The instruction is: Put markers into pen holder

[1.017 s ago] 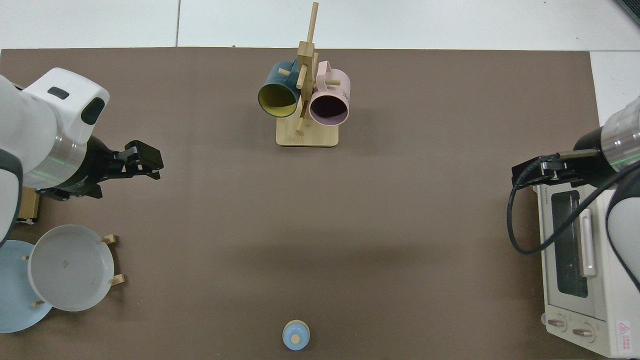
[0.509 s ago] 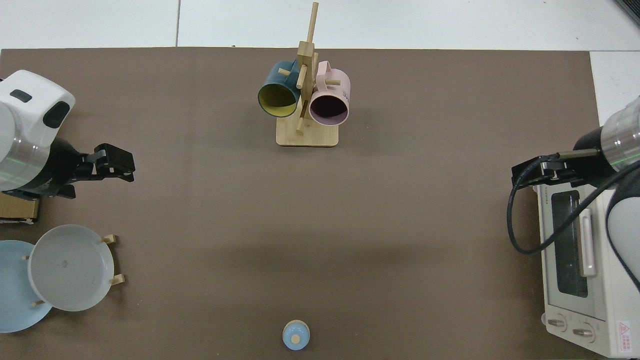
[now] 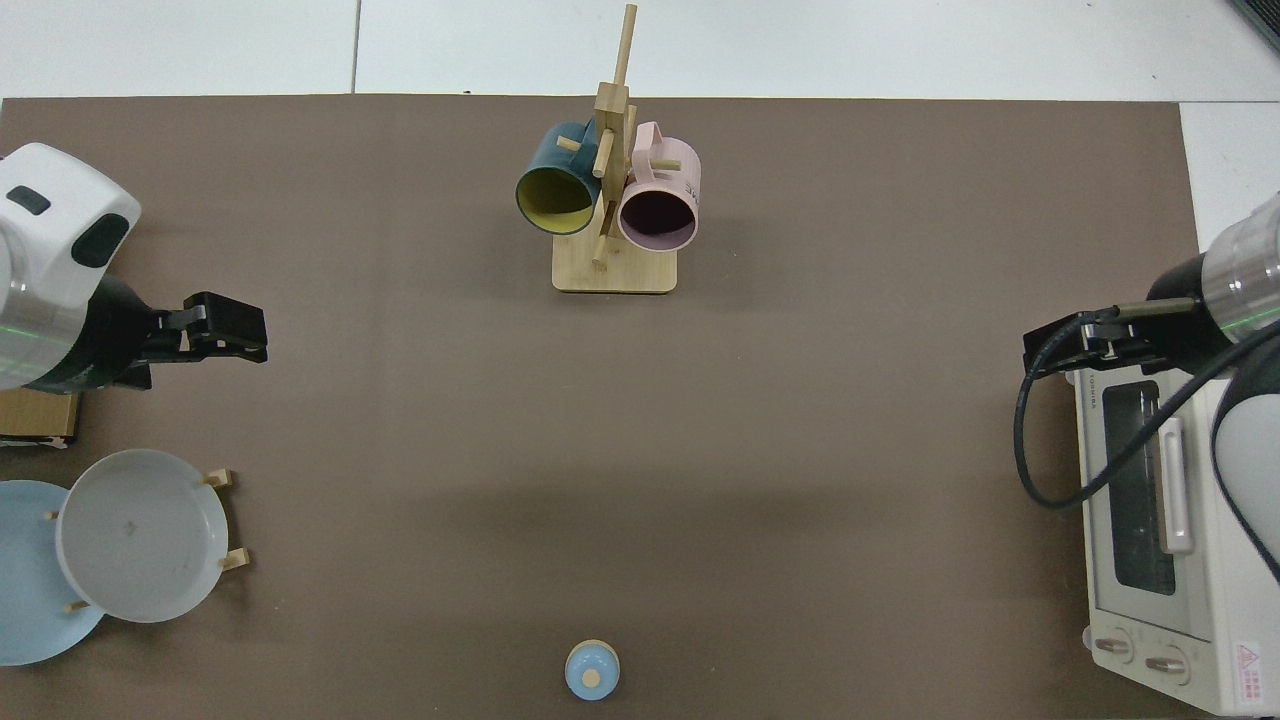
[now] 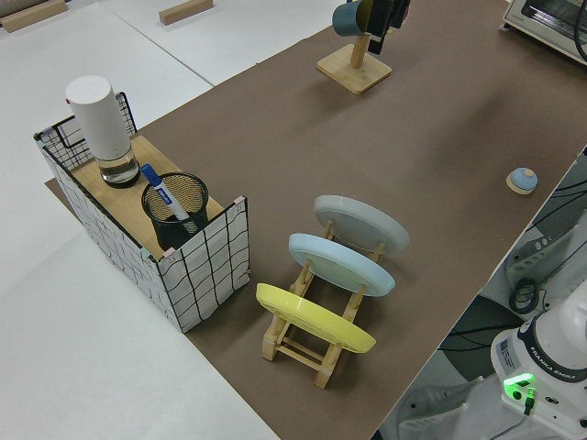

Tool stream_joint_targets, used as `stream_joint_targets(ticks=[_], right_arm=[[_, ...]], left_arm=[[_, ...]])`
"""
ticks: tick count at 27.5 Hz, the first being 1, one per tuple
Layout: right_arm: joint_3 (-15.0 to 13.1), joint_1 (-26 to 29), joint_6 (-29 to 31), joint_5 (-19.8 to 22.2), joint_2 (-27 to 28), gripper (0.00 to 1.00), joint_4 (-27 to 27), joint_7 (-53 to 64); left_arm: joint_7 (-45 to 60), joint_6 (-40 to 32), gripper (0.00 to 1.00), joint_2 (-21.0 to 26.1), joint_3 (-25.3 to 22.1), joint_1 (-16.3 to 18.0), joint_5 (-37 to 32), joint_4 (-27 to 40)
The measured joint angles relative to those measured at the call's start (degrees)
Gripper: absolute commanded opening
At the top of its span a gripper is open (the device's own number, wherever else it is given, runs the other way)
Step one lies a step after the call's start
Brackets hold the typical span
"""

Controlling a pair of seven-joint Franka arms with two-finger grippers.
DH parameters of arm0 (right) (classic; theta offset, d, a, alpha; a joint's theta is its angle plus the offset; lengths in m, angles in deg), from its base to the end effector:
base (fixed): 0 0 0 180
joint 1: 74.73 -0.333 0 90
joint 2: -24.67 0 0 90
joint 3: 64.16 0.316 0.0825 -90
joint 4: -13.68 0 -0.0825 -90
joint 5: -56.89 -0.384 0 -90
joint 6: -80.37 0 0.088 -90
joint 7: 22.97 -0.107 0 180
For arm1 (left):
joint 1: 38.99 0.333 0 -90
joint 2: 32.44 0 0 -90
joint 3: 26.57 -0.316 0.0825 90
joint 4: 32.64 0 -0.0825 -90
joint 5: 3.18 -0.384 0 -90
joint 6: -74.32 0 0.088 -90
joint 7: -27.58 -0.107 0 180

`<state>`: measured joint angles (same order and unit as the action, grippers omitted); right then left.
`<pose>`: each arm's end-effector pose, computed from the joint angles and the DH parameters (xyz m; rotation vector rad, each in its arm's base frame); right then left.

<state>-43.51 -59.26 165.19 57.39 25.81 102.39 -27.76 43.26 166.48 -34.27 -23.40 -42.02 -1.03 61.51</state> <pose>0.5485 0.0467 0.6172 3.1295 0.0104 -0.1347 0.5434 -0.0634 0.6112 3.0962 0.2591 -0.0149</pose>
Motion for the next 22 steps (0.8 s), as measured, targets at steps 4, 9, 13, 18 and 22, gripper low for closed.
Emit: stream_joint_targets(ticks=[4,9,13,18,22], right_arm=[[0.0,0.0,0.0,0.0,0.0,1.0,0.0,0.0],[0.0,0.0,0.0,0.0,0.0,1.0,0.0,0.0],[0.0,0.0,0.0,0.0,0.0,1.0,0.0,0.0],[0.0,0.0,0.0,0.0,0.0,1.0,0.0,0.0],[0.0,0.0,0.0,0.0,0.0,1.0,0.0,0.0]], left_arm=[[-3.5,0.73,1.0,-1.16,-2.19,-0.99,0.12,1.87],[-6.08,0.72,1.0,-2.19,-4.44,-1.39,0.17,2.7],[-10.17,0.72,1.0,-2.61,-6.49,-2.04,0.13,2.91],[-16.67,0.77,1.0,-2.65,-8.09,-2.65,0.11,2.99],[-17.7,0.97,1.0,-2.65,-8.26,-2.8,0.1,3.01]])
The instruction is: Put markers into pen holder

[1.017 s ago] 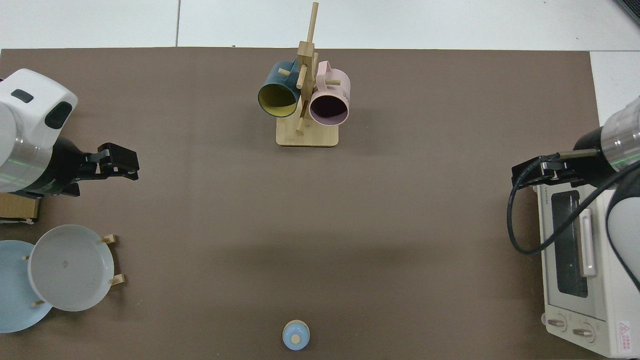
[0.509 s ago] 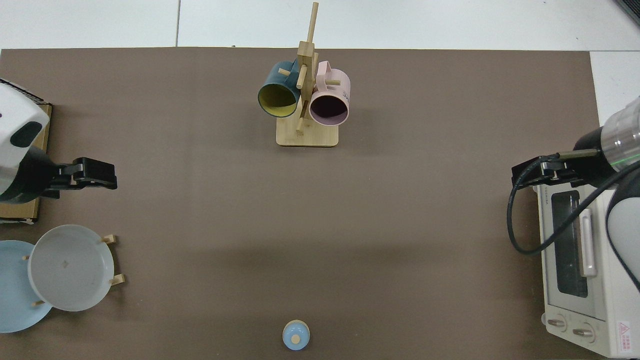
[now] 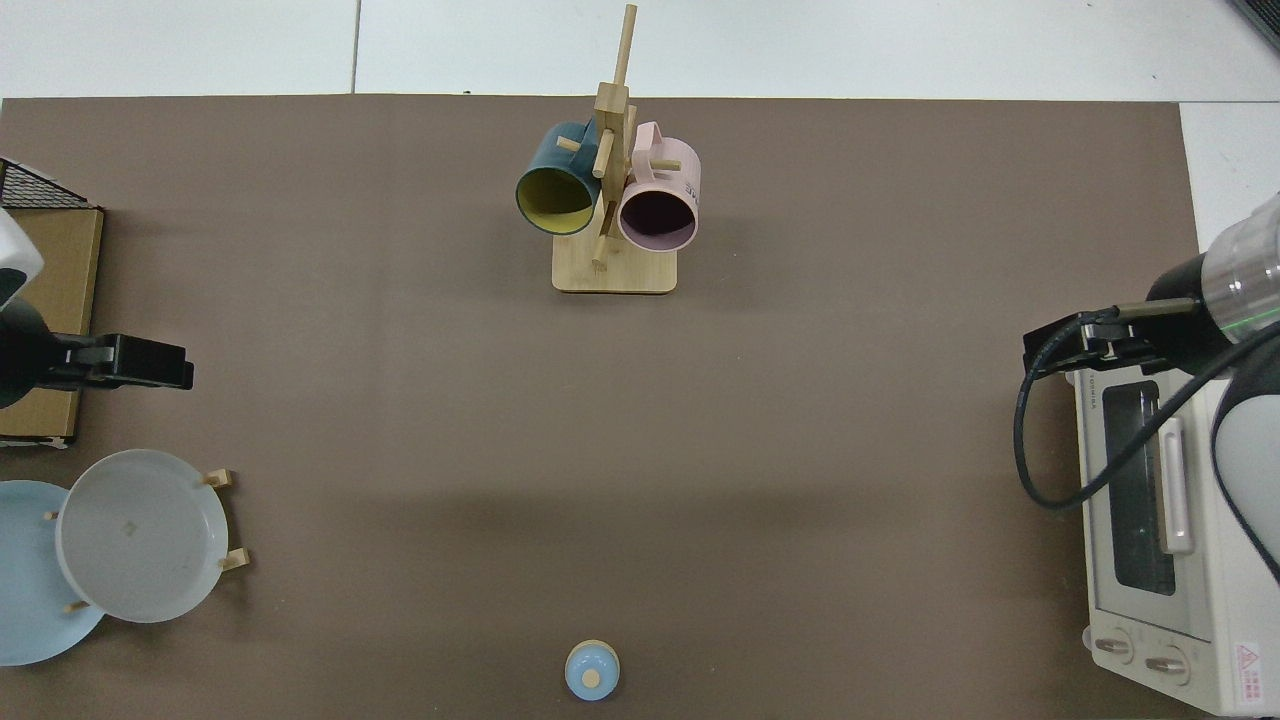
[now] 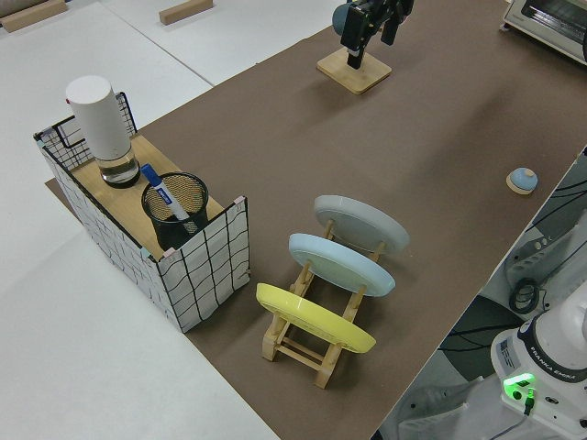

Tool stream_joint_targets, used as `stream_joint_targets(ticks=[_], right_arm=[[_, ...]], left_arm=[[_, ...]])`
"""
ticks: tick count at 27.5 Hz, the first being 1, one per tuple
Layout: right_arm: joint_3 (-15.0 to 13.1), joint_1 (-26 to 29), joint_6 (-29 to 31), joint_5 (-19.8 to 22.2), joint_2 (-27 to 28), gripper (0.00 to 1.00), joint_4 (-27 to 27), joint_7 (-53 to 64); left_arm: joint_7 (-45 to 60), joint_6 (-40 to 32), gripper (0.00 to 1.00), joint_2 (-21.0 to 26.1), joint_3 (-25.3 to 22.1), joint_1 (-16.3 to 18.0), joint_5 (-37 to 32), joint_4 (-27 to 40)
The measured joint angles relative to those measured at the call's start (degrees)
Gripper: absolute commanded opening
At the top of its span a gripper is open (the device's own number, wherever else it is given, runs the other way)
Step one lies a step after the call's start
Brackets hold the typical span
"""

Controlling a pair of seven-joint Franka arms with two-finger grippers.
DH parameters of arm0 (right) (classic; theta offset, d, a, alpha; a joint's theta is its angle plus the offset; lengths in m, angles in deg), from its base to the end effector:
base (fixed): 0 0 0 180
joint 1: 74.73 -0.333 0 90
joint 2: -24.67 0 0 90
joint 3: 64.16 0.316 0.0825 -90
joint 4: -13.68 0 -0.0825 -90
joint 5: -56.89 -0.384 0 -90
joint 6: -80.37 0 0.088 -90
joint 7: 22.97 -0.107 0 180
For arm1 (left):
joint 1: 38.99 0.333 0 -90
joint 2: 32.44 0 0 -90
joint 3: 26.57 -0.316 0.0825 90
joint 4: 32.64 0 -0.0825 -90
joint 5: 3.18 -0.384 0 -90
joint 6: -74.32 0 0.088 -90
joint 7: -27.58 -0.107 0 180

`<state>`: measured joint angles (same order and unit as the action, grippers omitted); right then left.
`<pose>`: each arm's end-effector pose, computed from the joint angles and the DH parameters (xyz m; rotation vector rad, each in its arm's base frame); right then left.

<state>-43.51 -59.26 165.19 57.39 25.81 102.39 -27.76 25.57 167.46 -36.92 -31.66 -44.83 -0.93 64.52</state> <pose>0.5485 0.0467 0.6172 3.1295 0.0104 -0.1347 0.5339 -0.0092 0.6126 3.0947 -0.0718 0.0127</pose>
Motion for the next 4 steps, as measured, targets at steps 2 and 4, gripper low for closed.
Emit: stream_joint_targets(ticks=[2,4], right_arm=[[0.0,0.0,0.0,0.0,0.0,1.0,0.0,0.0],[0.0,0.0,0.0,0.0,0.0,1.0,0.0,0.0]], left_arm=[[-0.15,0.04,1.0,0.0,0.0,-0.13,0.0,0.0],[-0.19,0.06,1.0,0.0,-0.01,-0.31,-0.01,0.0]])
